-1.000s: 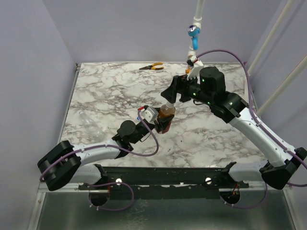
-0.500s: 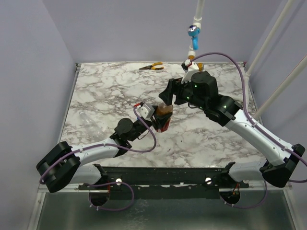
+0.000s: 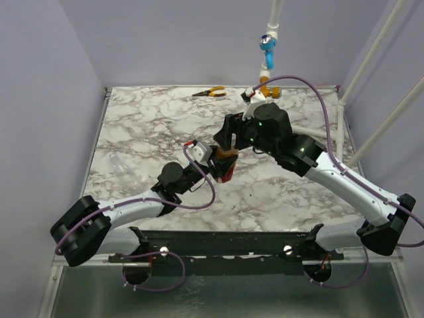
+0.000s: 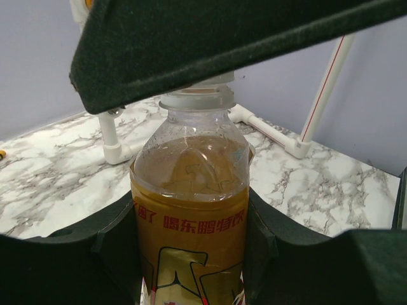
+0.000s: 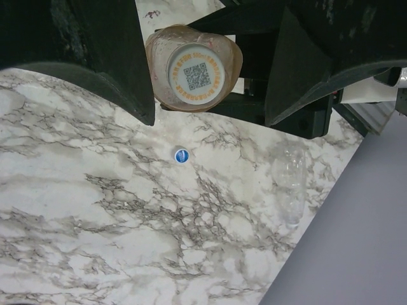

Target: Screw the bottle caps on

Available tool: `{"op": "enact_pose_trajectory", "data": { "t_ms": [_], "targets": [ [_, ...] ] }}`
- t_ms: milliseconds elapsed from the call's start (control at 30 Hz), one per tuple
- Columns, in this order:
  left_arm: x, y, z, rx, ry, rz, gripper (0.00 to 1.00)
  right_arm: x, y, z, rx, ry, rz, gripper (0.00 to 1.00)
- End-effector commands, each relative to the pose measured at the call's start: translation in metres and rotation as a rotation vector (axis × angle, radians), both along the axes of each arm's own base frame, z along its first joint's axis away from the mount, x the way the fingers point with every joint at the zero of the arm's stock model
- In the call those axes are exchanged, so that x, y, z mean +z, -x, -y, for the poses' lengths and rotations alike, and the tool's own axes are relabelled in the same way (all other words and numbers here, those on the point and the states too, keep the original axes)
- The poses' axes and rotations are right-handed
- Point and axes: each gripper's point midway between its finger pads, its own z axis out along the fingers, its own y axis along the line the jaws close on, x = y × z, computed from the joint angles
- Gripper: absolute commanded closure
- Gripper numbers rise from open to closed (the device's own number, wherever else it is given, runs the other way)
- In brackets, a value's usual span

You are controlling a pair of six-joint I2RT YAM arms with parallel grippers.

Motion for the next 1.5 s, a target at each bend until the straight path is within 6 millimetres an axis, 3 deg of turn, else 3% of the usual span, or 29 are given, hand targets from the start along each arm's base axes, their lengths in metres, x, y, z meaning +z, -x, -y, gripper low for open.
{"op": "enact_pose_trajectory", "data": {
  "t_ms": [0,633,1267,1467],
  "targets": [
    [0.017,0.001,0.006,-0.034,0.03,0.018,0.77,-0.001,-0.004,0.003,-0.048,-0.006,-0.001,0.27],
    [0.01,0.0,0.008,-0.039,0.021,-0.001,0.77,0.003,-0.005,0.013,-0.096,-0.004,0.029,0.26],
    [0.004,0.002,0.007,-0.046,0.018,-0.017,0.77,0.009,-0.009,0.003,-0.068,-0.003,0.042,0.27],
    [0.004,0.001,0.006,-0.043,0.019,-0.017,0.77,0.003,-0.008,0.002,-0.065,0.001,0.024,0.27]
  ]
}}
